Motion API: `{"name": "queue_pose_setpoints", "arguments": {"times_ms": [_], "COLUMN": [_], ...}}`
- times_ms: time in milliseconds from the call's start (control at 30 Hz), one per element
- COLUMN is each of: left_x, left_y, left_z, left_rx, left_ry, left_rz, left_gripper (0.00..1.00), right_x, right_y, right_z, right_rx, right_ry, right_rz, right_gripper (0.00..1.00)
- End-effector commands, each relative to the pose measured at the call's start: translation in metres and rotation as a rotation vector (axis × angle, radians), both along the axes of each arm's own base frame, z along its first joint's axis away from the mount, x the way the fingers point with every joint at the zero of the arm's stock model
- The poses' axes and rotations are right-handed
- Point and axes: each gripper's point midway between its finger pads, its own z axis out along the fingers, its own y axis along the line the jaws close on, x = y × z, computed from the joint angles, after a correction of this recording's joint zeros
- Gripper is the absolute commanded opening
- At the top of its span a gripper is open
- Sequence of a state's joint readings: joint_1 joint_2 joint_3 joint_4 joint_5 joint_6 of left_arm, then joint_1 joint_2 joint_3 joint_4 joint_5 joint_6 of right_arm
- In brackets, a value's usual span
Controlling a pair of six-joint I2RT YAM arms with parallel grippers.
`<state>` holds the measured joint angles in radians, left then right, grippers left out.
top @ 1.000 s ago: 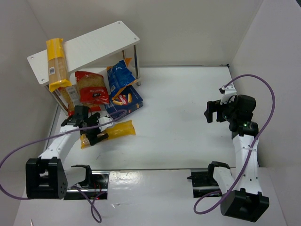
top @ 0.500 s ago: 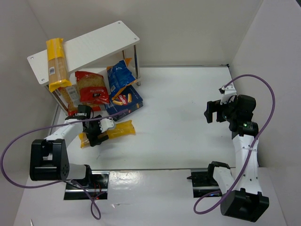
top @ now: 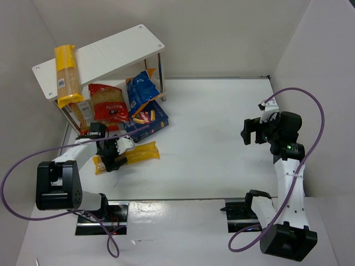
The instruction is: Place and organize the pasta boxes and bags onto the shelf
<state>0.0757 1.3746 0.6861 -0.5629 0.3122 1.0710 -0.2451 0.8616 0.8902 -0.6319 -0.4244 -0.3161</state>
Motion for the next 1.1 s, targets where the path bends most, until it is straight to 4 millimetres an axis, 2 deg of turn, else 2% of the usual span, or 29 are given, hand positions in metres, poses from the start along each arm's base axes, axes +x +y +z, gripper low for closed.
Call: {"name": "queue_pose_setpoints", "arguments": {"times_ms": [0, 67, 133, 200, 233, 267, 367, 467, 567, 600, 700, 867, 1000, 1067], "left_x": [-0.009, -0.007, -0.008, -0.013, -0.015, -0.014, -0.016, -0.005, 0.014, 0.023, 0.02, 0.014, 0.013, 0.014], "left_y": [-0.001, 0.001, -0.001, -0.003, -0.007, -0.008, -0.016, -0.034, -0.052, -0.064, -0.077, -0.089, -0.093, -0.094], "left_z": [-0.011, -0.011, -0.016, -0.018, -0.025, -0.028, -0.032, -0.015, 0.023, 0.05, 0.061, 0.06, 0.056, 0.052], "left_rx": [-0.008, 0.003, -0.002, 0.002, -0.003, 0.006, -0.001, -0.05, -0.138, -0.18, -0.214, -0.243, -0.255, -0.246], "left_ry": [0.047, 0.049, 0.078, 0.128, 0.17, 0.185, 0.225, 0.152, 0.029, -0.04, -0.044, -0.068, -0.093, -0.086], "left_rz": [-0.032, -0.03, -0.022, -0.021, -0.015, 0.008, 0.034, 0.053, 0.062, 0.025, 0.007, -0.022, -0.038, -0.043], "left_gripper": [1.0, 1.0, 0.93, 0.75, 0.21, 0.0, 0.0, 0.0, 0.0, 0.0, 0.0, 0.0, 0.0, 0.0], "right_x": [0.003, 0.003, 0.003, 0.003, 0.003, 0.003, 0.003, 0.002, 0.002, 0.001, -0.001, -0.006, -0.008, -0.013], "right_y": [-0.001, -0.001, -0.001, -0.001, -0.001, -0.001, -0.001, -0.001, -0.001, 0.005, 0.012, 0.022, 0.041, 0.075], "right_z": [0.011, 0.011, 0.011, 0.011, 0.011, 0.011, 0.011, 0.013, 0.013, 0.015, 0.015, 0.012, 0.009, 0.003], "right_rx": [-0.011, -0.011, -0.011, -0.011, -0.011, -0.011, -0.011, -0.014, -0.014, -0.008, -0.002, -0.007, -0.008, -0.025], "right_ry": [-0.03, -0.03, -0.03, -0.03, -0.03, -0.03, -0.03, -0.039, -0.039, -0.048, -0.053, -0.05, -0.025, 0.003], "right_rz": [0.008, 0.008, 0.008, 0.008, 0.008, 0.008, 0.008, 0.008, 0.008, 0.046, 0.101, 0.182, 0.307, 0.448], "right_gripper": [1.0, 1.0, 1.0, 1.0, 1.0, 1.0, 1.0, 1.0, 1.0, 1.0, 1.0, 1.0, 1.0, 1.0]}}
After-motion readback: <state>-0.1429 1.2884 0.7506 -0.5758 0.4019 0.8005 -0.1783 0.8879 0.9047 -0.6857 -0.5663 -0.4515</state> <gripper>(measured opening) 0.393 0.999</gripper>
